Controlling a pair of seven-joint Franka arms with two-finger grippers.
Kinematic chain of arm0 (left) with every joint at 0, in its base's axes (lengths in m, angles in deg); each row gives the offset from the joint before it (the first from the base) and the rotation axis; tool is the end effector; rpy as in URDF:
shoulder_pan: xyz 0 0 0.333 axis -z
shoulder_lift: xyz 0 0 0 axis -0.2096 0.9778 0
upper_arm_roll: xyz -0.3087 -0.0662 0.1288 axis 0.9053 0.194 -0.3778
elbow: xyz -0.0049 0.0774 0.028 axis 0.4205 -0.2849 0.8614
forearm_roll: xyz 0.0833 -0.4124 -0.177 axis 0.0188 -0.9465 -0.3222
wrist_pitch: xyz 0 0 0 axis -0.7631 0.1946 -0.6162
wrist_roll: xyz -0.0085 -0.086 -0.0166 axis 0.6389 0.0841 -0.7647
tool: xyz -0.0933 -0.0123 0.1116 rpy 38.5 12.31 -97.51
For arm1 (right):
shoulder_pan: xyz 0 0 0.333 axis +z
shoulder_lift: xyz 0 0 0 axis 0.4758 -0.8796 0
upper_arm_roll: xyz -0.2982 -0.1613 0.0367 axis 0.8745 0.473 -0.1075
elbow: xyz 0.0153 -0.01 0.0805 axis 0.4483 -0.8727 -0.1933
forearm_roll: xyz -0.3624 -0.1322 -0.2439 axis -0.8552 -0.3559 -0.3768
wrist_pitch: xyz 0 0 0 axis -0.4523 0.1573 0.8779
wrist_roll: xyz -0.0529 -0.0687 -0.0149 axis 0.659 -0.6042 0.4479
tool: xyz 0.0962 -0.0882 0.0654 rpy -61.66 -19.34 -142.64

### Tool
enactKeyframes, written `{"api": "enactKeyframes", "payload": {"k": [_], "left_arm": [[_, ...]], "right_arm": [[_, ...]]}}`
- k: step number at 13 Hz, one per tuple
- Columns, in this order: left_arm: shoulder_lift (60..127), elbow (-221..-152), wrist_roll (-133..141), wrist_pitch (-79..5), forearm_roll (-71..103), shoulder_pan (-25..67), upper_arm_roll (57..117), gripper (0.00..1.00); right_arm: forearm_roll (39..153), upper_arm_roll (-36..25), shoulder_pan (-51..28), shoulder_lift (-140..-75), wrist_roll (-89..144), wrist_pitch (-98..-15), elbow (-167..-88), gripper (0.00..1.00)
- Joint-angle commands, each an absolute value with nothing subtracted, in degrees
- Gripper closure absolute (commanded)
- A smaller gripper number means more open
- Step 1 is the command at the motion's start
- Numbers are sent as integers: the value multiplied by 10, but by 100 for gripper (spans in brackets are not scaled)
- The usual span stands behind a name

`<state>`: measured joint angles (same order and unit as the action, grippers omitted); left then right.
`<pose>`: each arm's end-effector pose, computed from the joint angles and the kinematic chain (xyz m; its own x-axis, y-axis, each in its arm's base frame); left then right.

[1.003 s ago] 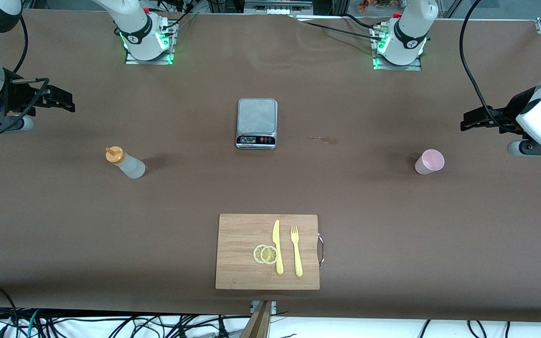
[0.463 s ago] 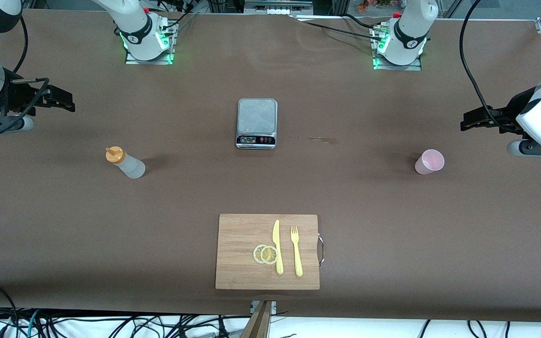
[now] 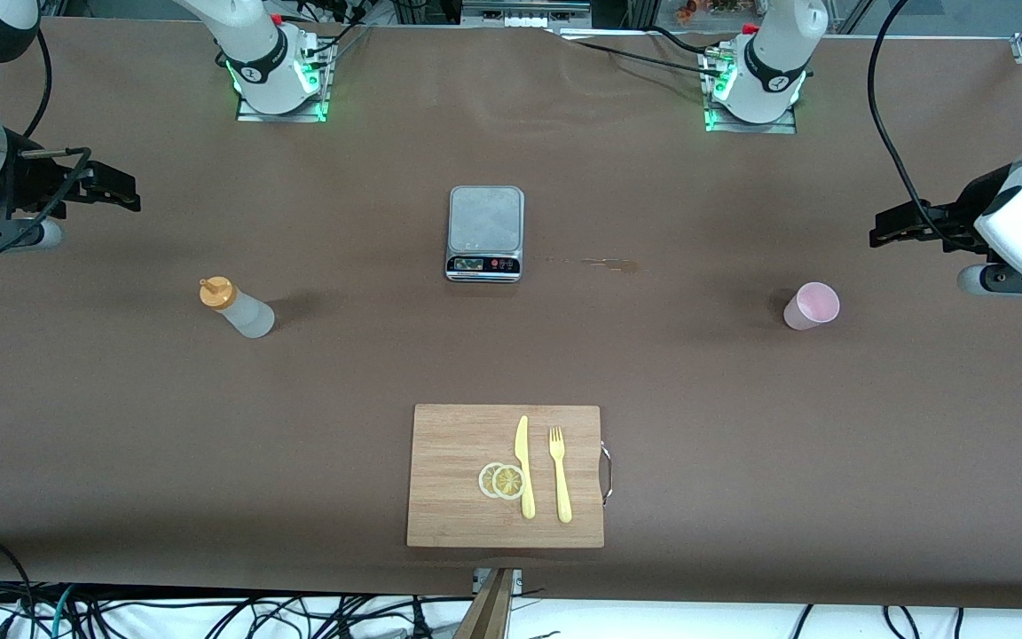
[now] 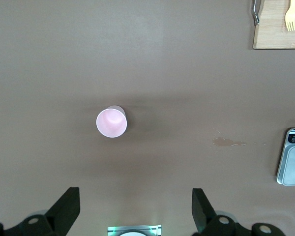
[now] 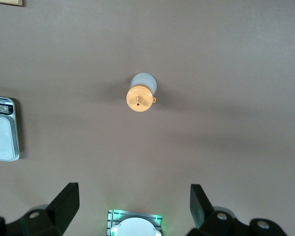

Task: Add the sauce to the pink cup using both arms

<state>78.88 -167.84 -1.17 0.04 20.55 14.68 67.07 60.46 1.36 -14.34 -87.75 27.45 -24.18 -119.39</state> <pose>0.6532 -0.0268 0.5621 0.9785 -0.0131 -0.2059 0.0007 -0.9978 0.0667 0.6162 0.0227 0.5556 0.9739 0.1164 -0.1950 0.1143 -0.9932 -0.0223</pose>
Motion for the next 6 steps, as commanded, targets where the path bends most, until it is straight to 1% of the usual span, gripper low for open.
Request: {"api": "enactKeyframes", "payload": {"k": [1, 4, 6], "left_arm": [[797, -1699, -16, -18, 224, 152, 670, 0], [797, -1767, -66, -101, 244, 142, 664, 0], [798, -1811, -101, -155, 246, 141, 648, 0]], "right_arm": [[636, 14, -148, -875, 270, -238, -1191, 0], [638, 14, -151, -875, 269, -241, -1190, 0], [639, 14, -152, -875, 258, -242, -1191, 0]]}}
